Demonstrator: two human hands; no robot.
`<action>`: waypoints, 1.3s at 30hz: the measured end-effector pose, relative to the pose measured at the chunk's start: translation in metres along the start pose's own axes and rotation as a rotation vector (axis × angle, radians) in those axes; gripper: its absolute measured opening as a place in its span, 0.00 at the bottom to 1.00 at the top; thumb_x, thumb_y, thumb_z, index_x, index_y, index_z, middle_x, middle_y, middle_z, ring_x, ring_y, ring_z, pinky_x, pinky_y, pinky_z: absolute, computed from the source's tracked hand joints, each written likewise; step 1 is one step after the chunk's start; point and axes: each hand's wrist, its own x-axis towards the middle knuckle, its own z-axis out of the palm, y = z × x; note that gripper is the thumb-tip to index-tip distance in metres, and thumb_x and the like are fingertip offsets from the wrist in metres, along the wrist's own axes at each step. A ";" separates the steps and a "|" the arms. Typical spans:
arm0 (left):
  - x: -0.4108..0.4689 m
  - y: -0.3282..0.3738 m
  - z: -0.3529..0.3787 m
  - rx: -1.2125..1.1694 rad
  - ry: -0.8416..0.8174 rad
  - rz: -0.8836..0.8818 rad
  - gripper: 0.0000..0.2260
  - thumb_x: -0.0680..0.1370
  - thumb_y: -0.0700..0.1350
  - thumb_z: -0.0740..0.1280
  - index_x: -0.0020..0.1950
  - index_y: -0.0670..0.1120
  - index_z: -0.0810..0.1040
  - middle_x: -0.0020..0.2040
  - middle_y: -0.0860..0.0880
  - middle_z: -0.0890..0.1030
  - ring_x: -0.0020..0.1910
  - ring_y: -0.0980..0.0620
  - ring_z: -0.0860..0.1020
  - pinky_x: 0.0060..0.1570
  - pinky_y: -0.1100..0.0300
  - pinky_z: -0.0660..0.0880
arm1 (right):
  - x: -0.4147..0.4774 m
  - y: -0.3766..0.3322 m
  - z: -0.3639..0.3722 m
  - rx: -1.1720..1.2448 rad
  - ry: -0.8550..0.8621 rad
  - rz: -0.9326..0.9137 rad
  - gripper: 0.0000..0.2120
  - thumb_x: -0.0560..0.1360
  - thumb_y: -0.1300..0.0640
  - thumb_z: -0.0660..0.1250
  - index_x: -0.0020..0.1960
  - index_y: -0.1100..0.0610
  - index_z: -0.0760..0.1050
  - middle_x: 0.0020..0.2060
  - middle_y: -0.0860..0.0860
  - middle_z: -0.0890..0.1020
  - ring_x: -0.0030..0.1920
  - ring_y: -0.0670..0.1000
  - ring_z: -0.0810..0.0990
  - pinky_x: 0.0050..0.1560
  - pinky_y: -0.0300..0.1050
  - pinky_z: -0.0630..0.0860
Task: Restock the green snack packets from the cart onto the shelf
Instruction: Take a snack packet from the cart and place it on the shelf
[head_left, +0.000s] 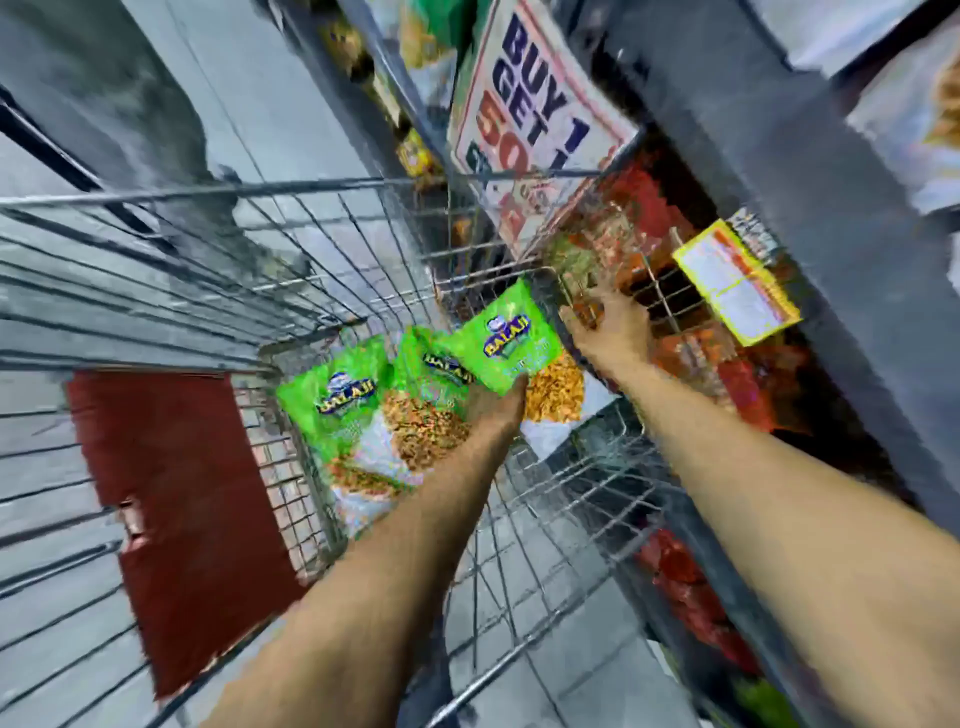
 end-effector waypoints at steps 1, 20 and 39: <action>0.008 -0.003 0.006 0.050 -0.051 -0.011 0.22 0.78 0.51 0.64 0.67 0.39 0.72 0.69 0.37 0.72 0.69 0.40 0.70 0.68 0.52 0.66 | 0.005 0.005 0.010 -0.009 -0.042 0.001 0.27 0.68 0.37 0.61 0.54 0.58 0.77 0.48 0.63 0.83 0.51 0.64 0.80 0.50 0.53 0.76; 0.047 -0.037 0.027 -0.117 0.047 -0.168 0.28 0.76 0.49 0.67 0.73 0.45 0.62 0.69 0.43 0.72 0.68 0.43 0.71 0.70 0.51 0.67 | 0.019 0.026 0.054 0.212 -0.466 0.190 0.26 0.72 0.51 0.70 0.66 0.60 0.69 0.65 0.60 0.75 0.63 0.59 0.75 0.66 0.52 0.72; -0.116 0.111 -0.092 0.024 -0.061 0.758 0.20 0.74 0.46 0.69 0.63 0.43 0.70 0.55 0.44 0.80 0.48 0.54 0.80 0.46 0.61 0.79 | -0.105 -0.070 -0.155 0.774 0.142 -0.092 0.11 0.72 0.54 0.70 0.48 0.61 0.80 0.42 0.54 0.84 0.43 0.52 0.80 0.44 0.47 0.77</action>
